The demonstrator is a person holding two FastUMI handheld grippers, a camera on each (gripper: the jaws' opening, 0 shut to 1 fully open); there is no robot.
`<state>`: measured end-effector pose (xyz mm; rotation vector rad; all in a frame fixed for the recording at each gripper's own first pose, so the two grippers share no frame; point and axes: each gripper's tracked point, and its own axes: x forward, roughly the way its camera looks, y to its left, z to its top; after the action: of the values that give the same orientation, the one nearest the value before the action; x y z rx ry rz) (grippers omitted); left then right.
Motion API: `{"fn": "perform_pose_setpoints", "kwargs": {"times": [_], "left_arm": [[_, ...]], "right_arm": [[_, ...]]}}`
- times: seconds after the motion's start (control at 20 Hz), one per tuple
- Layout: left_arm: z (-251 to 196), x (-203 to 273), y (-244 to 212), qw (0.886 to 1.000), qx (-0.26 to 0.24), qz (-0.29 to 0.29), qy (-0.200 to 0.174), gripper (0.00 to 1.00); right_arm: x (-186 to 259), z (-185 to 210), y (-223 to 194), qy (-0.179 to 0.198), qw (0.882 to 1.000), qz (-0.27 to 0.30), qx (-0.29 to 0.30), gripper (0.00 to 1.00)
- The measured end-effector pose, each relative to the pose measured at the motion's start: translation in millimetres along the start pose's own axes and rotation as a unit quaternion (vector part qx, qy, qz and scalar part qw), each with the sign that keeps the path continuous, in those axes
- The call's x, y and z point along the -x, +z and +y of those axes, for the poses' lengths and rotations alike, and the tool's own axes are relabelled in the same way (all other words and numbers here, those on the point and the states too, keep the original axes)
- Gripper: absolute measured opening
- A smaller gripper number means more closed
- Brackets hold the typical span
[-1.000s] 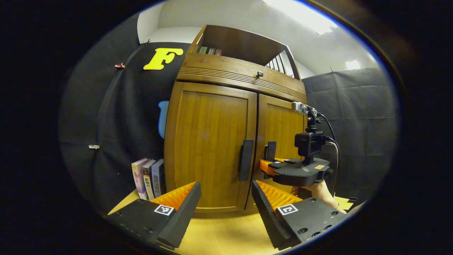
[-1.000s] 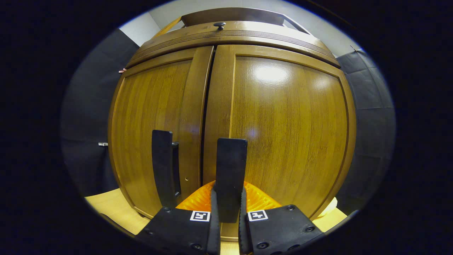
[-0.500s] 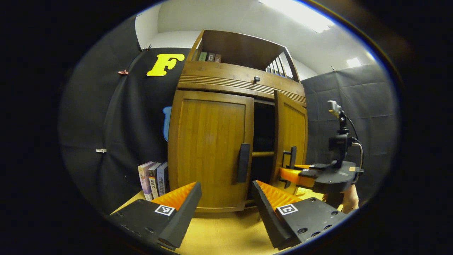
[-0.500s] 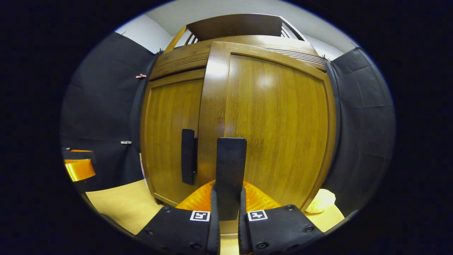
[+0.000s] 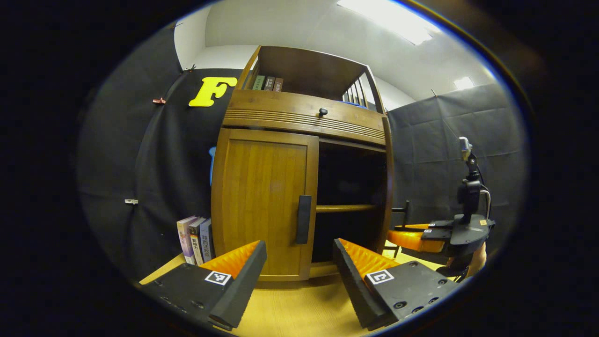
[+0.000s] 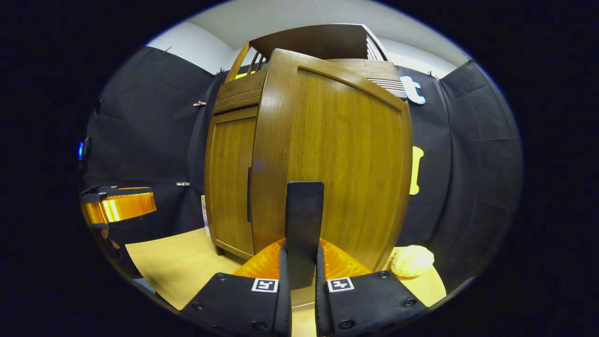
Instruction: Open the right door of the double-door shoe cabinet with the right hand, and open the left door with the left hand.
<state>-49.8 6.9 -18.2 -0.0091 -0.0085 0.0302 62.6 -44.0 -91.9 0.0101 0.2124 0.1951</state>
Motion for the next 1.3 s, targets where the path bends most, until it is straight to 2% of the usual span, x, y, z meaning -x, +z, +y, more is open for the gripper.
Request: {"fn": "perform_pose_setpoints", "kwargs": {"times": [0.05,0.15,0.2,0.25,0.3,0.35,0.4,0.55,0.7,0.75,0.8,0.85,0.9,0.95,1.0,1.15,1.2,1.25,1.3], "left_arm": [[0,2,1,1.000,0.003,-0.003,0.006,0.89],[1,5,5,1.000,0.008,-0.012,0.018,0.91],[1,7,6,0.999,0.010,-0.017,0.025,0.92],[1,7,7,0.999,0.011,-0.021,0.028,0.93],[-1,6,6,0.999,0.011,-0.021,0.027,0.91],[-3,5,6,0.999,0.010,-0.019,0.024,0.94],[-4,4,4,1.000,0.010,-0.016,0.022,0.94],[-9,1,0,1.000,0.004,-0.009,0.015,0.94],[-17,-3,-4,1.000,0.000,-0.008,0.005,0.94],[-19,-4,-4,1.000,0.000,-0.008,0.003,0.94],[-20,-6,-6,1.000,0.001,-0.008,0.002,0.94],[-22,-8,-7,1.000,0.004,-0.008,0.000,0.94],[-23,-10,-7,1.000,0.007,-0.008,-0.002,0.94],[-24,-13,-7,1.000,0.010,-0.007,-0.004,0.94],[-25,-16,-8,1.000,0.011,-0.006,-0.005,0.96],[-23,-23,-10,1.000,0.010,-0.001,-0.003,0.96],[-21,-27,-12,1.000,0.010,0.000,0.000,0.94],[-20,-30,-13,1.000,0.009,0.002,0.002,0.94],[-20,-34,-16,1.000,0.010,0.005,0.004,0.94]], "right_arm": [[9,-6,0,-0.004,1.000,0.001,-0.004,0.19],[21,-17,1,-0.011,1.000,0.005,-0.013,0.19],[27,-22,1,-0.018,1.000,0.007,-0.017,0.23],[34,-29,-1,-0.024,1.000,0.008,-0.013,0.23],[43,-37,-3,-0.032,0.999,0.010,-0.007,0.23],[50,-45,-3,-0.043,0.999,0.009,-0.002,0.18],[56,-53,-4,-0.053,0.999,0.009,0.002,0.23],[77,-76,-5,-0.083,0.997,0.010,0.006,0.23],[95,-100,-6,-0.122,0.991,0.018,0.048,0.22],[101,-109,-4,-0.136,0.988,0.018,0.066,0.17],[106,-115,0,-0.148,0.985,0.015,0.084,0.22],[113,-121,6,-0.160,0.982,0.006,0.098,0.20],[115,-124,8,-0.162,0.982,0.004,0.100,0.18],[118,-126,9,-0.158,0.983,0.003,0.091,0.07],[120,-125,9,-0.157,0.984,0.002,0.081,0.15],[134,-144,11,-0.185,0.980,-0.006,0.077,0.14],[139,-154,11,-0.198,0.977,-0.008,0.077,0.07],[145,-162,11,-0.210,0.975,-0.010,0.075,0.12],[151,-170,11,-0.221,0.972,-0.012,0.074,0.11]]}}
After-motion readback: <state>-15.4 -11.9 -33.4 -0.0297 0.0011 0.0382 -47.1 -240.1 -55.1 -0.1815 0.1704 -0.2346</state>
